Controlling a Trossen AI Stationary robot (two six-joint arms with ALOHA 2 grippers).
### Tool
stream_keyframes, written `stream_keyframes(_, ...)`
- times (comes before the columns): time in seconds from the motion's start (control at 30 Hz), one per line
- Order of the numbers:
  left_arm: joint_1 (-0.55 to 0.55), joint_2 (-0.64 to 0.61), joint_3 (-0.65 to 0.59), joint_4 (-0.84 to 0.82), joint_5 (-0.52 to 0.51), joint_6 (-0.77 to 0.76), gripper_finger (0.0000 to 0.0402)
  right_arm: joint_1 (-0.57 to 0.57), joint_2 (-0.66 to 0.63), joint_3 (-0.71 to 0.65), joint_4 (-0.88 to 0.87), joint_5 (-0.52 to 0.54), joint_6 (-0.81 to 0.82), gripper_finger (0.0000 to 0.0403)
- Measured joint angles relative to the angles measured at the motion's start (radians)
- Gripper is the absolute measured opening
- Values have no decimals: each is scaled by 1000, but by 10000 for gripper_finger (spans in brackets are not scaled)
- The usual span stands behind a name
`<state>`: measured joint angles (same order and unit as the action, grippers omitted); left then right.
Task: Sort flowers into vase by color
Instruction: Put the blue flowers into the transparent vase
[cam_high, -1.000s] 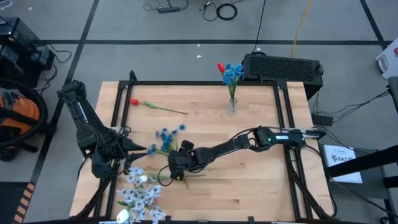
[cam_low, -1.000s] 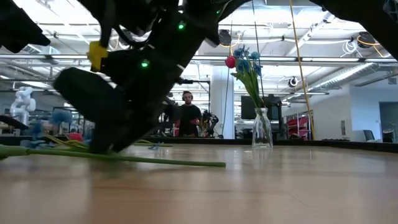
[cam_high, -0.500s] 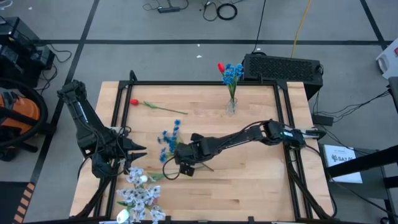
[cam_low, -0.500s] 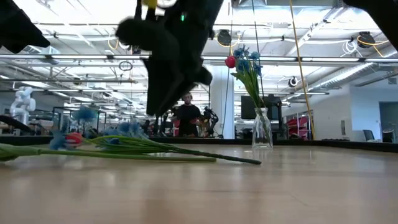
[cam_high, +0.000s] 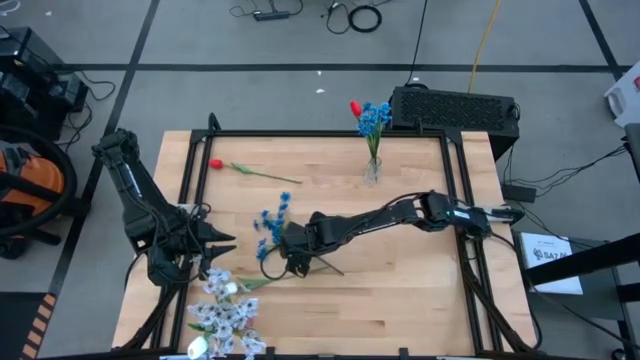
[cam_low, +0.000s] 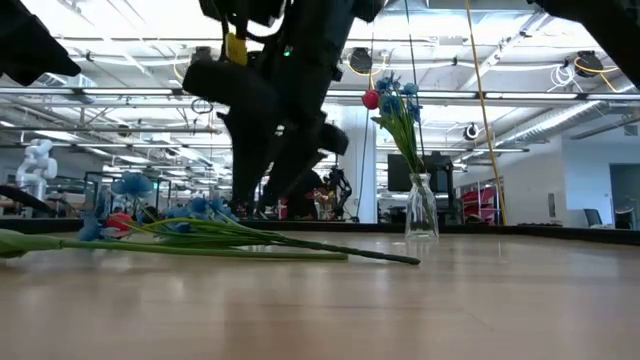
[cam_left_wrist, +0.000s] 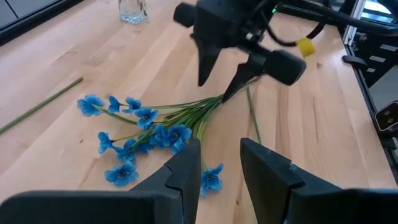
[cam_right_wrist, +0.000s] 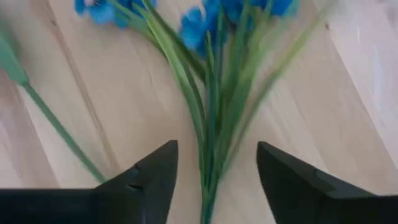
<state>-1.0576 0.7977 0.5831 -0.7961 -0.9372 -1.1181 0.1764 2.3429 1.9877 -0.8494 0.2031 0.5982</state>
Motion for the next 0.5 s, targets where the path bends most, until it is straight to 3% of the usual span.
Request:
stream_keyframes(0.13,0,1,0,-3,16,0,118,-7,49,1,18,3,-3,237)
stream_keyframes(0.27,0,4,0,-3,23,-1,118,-12,90,4,25,-24,20,232)
stream_keyframes(0.37,0,6,0,0,26,-1,118,-13,117,6,26,-58,-21,191)
stream_keyframes(0.5,0,7,0,1,27,-1,118,-5,131,8,29,-74,-38,78)
